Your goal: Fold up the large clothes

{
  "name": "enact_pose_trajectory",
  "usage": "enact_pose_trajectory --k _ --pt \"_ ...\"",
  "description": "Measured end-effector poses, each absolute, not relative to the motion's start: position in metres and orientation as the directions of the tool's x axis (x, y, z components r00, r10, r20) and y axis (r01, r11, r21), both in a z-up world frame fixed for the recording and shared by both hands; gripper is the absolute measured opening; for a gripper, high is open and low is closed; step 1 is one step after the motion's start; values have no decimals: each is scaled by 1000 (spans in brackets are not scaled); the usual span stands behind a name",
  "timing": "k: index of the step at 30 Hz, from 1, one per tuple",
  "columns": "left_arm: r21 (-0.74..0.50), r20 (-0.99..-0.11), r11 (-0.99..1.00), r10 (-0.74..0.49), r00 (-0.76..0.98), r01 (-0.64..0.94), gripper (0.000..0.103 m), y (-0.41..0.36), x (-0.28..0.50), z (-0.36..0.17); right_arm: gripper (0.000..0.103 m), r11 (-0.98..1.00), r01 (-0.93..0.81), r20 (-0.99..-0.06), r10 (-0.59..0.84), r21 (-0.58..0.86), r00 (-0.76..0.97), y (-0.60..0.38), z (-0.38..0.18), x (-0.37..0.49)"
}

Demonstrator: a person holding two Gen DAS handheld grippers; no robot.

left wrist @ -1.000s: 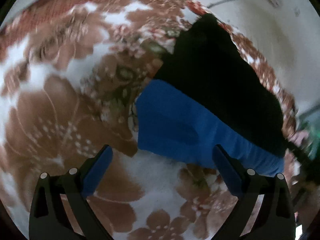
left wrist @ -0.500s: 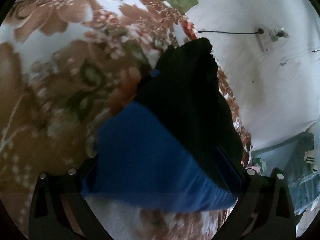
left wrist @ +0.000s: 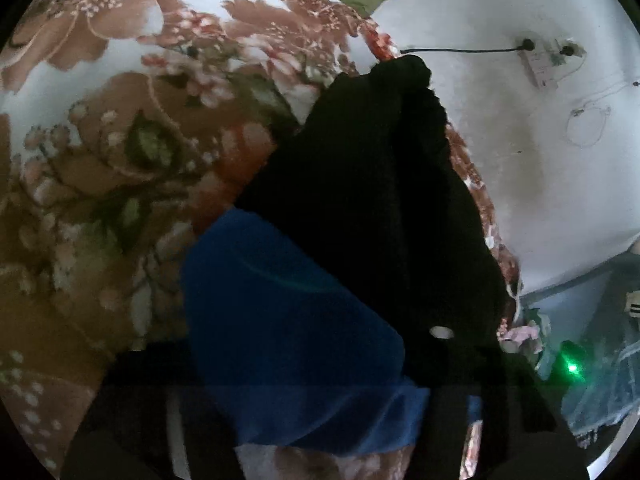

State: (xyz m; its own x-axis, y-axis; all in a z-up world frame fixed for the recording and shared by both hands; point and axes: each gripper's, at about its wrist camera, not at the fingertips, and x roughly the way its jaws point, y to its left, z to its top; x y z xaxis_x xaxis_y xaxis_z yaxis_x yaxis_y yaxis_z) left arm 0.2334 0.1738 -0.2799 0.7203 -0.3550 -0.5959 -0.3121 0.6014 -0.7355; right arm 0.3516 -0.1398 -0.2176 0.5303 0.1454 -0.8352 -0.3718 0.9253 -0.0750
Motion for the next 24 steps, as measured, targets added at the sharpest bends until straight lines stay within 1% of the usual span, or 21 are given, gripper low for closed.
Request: enact_pose_trajectory --k 1,4,7,10,12,15,18,20,22,24 --pt "-732 -595 610 -355 721 -304 45 172 233 -277 98 924 -374 -832 139 -86 536 -139 -220 351" --pt "-729 -580 629 -358 732 -270 40 165 240 -260 98 928 -364 -829 143 -78 541 -141 -219 352" --pt "-711 -558 669 -352 751 -215 37 151 249 -232 98 937 -346 -811 166 -48 562 -151 -205 348" --pt "-685 -538 713 -355 764 -151 35 130 259 -198 98 944 -313 -765 128 -100 631 -167 -183 336" --pt "-674 -524 730 -364 770 -114 34 118 263 -182 98 939 -305 -764 80 -158 640 -177 -184 336" --pt "-640 -514 766 -360 778 -68 32 95 273 -156 98 938 -313 -786 77 -152 613 -187 -200 340" --pt "-585 -509 811 -350 787 -17 28 68 280 -130 98 943 -313 -819 91 -111 567 -190 -218 348" --pt "-542 -508 840 -339 792 12 27 47 284 -113 98 943 -313 -820 90 -112 565 -191 -221 348" --pt "-464 -525 885 -303 795 30 25 25 289 -97 98 940 -320 -820 90 -118 565 -191 -223 347" --pt "-377 -541 924 -276 795 64 25 -8 296 -82 98 942 -322 -826 107 -93 553 -194 -222 345"
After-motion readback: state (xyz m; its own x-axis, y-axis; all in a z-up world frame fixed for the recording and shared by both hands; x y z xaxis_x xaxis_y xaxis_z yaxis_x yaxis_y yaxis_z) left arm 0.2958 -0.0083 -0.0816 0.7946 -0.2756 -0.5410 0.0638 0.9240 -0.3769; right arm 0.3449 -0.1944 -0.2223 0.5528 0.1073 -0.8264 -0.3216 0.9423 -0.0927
